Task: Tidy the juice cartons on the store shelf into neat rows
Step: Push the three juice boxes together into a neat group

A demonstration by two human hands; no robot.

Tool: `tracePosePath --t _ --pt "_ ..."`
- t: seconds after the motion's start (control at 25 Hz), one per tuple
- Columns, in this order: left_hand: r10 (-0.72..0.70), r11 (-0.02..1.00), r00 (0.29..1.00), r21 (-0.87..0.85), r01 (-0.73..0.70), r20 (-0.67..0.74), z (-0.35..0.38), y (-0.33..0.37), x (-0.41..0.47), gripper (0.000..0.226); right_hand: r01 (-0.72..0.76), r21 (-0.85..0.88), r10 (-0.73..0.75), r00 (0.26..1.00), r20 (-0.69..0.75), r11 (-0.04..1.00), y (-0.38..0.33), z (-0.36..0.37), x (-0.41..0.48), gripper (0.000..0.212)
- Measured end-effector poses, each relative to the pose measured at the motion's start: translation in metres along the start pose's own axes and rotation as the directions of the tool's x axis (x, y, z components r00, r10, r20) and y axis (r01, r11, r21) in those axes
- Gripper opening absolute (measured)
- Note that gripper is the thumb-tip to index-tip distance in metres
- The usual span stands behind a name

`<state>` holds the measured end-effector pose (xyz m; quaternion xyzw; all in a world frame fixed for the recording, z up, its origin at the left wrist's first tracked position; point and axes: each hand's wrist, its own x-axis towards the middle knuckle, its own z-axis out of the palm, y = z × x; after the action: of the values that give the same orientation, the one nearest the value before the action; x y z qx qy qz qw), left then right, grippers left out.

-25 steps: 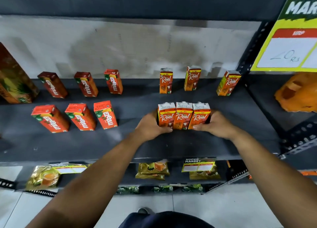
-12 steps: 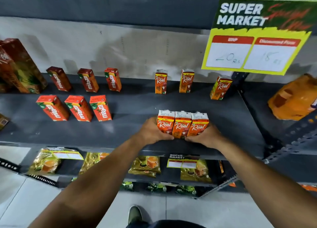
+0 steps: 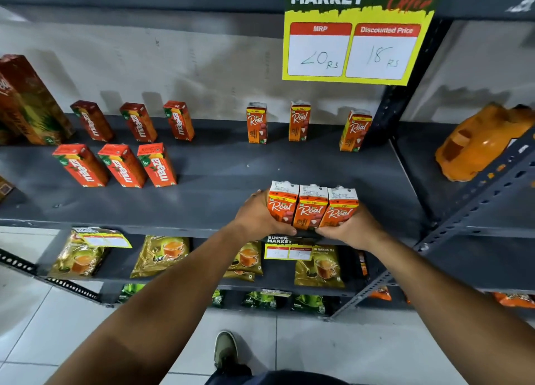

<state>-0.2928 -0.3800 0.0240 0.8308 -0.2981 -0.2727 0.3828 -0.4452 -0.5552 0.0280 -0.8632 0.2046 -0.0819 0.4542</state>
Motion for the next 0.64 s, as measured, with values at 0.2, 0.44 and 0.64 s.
tracePosePath --t 0.2,0.44,0.64 --pt "0.005 1.0 1.0 -0.002 -0.005 -0.018 -0.001 -0.0012 -0.0018 0.081 -0.001 -0.003 0.001 1.0 -0.002 1.0 -0.002 -0.0011 0.0003 0.043" --pt "0.007 1.0 0.999 -0.003 -0.008 -0.037 -0.0011 -0.0013 -0.0038 0.084 -0.015 -0.014 0.015 1.0 -0.007 1.0 -0.0021 0.0004 0.0013 0.045" --pt "0.03 1.0 0.998 0.002 -0.03 -0.047 0.0011 -0.002 -0.0044 0.084 -0.034 -0.026 0.034 0.999 -0.016 0.999 0.0006 0.0024 0.0023 0.056"
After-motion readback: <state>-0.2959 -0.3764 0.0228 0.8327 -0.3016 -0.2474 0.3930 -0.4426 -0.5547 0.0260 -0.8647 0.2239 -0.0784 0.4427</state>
